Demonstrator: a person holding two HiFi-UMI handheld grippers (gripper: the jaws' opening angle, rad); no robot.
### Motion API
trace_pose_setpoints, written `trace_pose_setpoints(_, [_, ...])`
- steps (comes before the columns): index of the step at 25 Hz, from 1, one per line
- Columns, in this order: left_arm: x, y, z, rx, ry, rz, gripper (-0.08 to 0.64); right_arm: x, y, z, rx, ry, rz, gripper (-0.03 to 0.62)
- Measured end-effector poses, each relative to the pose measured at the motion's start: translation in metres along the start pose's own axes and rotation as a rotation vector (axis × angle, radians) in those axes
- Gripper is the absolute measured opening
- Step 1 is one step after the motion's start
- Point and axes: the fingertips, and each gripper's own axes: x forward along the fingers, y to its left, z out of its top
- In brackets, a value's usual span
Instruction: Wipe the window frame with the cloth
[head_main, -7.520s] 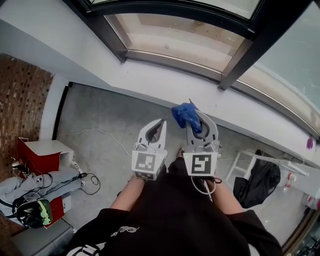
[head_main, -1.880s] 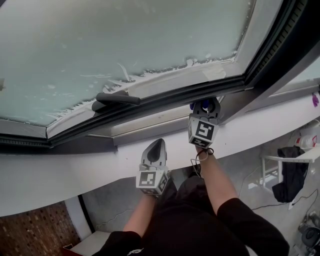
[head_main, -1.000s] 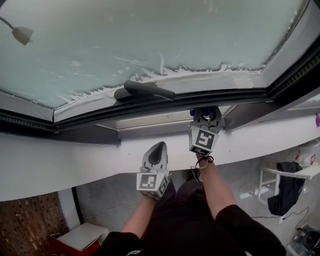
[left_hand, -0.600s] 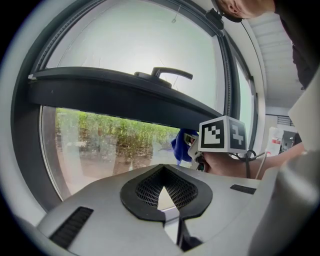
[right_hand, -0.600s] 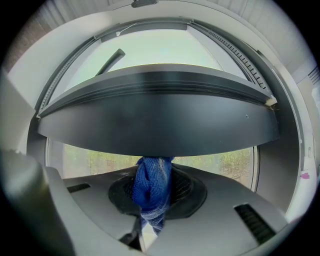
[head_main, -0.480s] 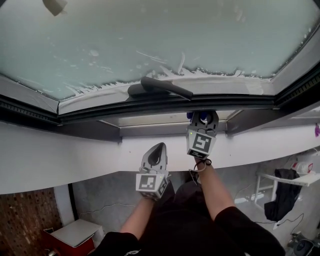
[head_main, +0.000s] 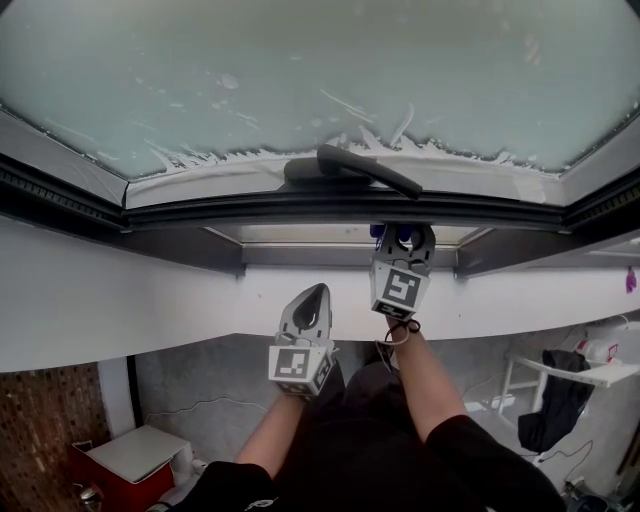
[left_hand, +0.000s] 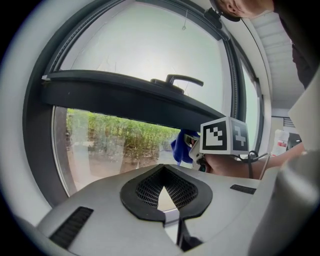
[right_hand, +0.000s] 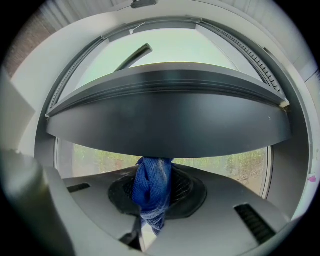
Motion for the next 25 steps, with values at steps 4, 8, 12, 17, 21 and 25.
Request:
trace_pose_setpoints(4, [-0.004, 0.008, -0.001, -0.013, -0.009, 0.016, 0.005, 0.002, 0.019, 0.001, -0.015, -0.007, 0.035, 0.037])
trace_pose_setpoints(8, [-0.008, 0.022, 0.003, -0.017, -0.004, 0.047, 0.005, 0.003, 0.033, 0.002, -0.019, -0.003, 0.055, 0.037])
trace_pose_setpoints(12, [-0.010, 0.032, 0.001, -0.031, -0.024, 0.052, 0.005, 0.006, 0.052, 0.004, -0.028, -0.007, 0.087, 0.037])
trace_pose_setpoints(17, [-0.015, 0.043, 0.000, -0.044, -0.023, 0.065, 0.005, 0.008, 0.071, 0.005, -0.012, 0.000, 0.110, 0.037])
trace_pose_setpoints(21, [-0.018, 0.058, 0.003, -0.045, -0.034, 0.082, 0.005, 0.010, 0.089, 0.007, -0.028, -0.002, 0.137, 0.037])
trace_pose_setpoints(25, [-0.023, 0.072, 0.005, -0.051, -0.037, 0.098, 0.005, 0.012, 0.105, 0.008, -0.031, -0.005, 0.153, 0.037])
